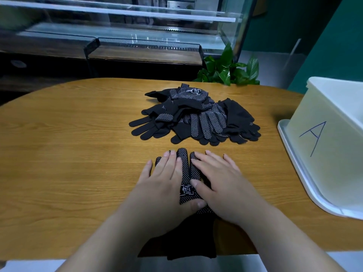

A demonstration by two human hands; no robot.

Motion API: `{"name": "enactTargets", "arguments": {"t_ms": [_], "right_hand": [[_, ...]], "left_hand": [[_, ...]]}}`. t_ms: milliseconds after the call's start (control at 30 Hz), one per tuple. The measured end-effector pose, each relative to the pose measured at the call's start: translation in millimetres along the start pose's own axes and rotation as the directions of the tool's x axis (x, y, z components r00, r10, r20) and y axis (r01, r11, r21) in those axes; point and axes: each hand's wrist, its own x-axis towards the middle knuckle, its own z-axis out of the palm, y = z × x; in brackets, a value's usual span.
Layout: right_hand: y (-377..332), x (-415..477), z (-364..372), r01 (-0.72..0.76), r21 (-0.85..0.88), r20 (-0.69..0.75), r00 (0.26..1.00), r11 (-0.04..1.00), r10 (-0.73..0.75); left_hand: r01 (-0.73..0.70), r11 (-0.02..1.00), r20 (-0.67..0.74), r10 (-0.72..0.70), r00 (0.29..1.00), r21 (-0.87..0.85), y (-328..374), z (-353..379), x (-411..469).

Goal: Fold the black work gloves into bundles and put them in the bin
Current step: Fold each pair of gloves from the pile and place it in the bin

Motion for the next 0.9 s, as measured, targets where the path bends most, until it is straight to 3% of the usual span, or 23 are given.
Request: {"name": "enactTargets", "arguments": {"t_ms": [533, 633, 800, 900], "right_hand": [[4.1, 0.0, 5.3, 0.015, 0.001, -0.048, 0.999, 1.0, -0.015], [6.0, 0.1, 4.5, 0.022, 0.068, -0.084, 0.996, 0.997, -0.016], [12.1, -0.1, -2.1, -0.063, 0.292, -0.191, 0.974, 0.954, 0.123], [16.2, -5.4, -6.8, -0.119, 0.25, -0.196, 0.966, 0.961, 0.171]], "left_hand": [[0.008, 1.0, 0.018, -0.008, 1.0, -0.003, -2.7, -0.6, -1.5], [0.004, 1.0, 0.001, -0.004, 1.0, -0.014, -3.4, 0.1, -2.7], [-0.106, 0.993, -0.002, 0.106, 0.994, -0.049, -3.1, -4.0, -0.8], [-0.101, 0.993, 0.036, 0.104, 0.994, -0.057, -1.7, -6.0, 0.2]]}}
